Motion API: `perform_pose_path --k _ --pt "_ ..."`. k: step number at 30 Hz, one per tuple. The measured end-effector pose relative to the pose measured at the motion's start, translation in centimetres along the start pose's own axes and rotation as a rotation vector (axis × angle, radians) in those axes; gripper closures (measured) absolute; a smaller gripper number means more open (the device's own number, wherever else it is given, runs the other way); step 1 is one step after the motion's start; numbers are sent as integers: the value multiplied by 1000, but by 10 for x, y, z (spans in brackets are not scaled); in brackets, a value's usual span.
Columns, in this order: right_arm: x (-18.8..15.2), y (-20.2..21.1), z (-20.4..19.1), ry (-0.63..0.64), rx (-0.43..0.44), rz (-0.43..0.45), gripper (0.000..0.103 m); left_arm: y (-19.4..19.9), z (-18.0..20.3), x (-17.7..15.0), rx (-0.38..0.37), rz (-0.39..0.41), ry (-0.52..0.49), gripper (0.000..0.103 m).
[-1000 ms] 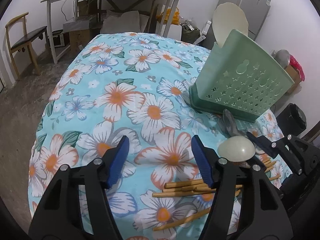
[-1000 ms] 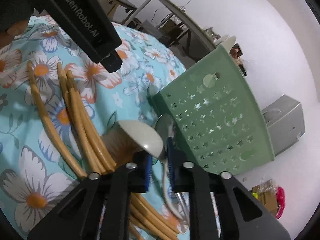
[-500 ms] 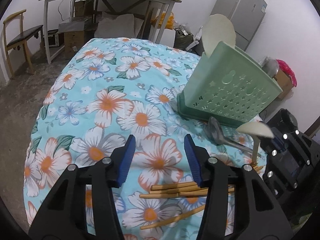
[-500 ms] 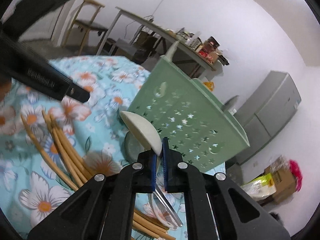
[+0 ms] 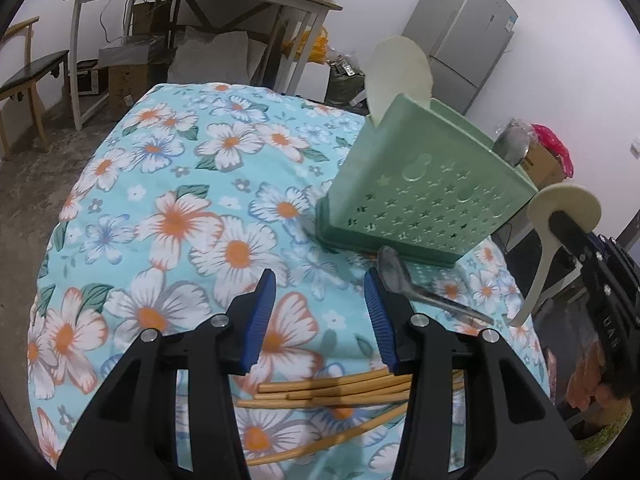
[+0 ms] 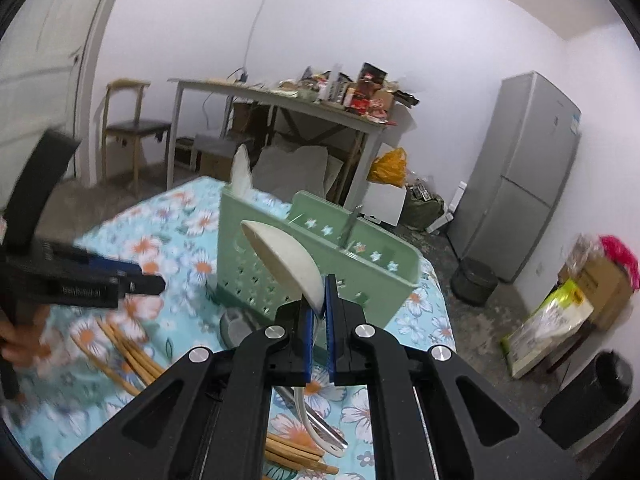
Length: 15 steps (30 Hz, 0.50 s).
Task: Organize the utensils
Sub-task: 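Lift the ladle with the right gripper and carry it over the green holder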
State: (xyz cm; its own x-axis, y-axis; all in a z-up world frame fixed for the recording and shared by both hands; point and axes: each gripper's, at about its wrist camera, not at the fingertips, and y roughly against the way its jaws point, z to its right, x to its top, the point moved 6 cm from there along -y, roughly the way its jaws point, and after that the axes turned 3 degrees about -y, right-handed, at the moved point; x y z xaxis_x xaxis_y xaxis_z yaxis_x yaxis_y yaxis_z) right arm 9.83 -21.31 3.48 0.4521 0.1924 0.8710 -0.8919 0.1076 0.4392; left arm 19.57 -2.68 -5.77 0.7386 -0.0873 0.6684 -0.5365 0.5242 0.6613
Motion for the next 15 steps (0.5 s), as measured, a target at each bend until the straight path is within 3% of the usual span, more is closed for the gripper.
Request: perform_pose_path --k 15 --pt "5 19 34 -189 21 22 98 -6 18 0 -102 -22 43 68"
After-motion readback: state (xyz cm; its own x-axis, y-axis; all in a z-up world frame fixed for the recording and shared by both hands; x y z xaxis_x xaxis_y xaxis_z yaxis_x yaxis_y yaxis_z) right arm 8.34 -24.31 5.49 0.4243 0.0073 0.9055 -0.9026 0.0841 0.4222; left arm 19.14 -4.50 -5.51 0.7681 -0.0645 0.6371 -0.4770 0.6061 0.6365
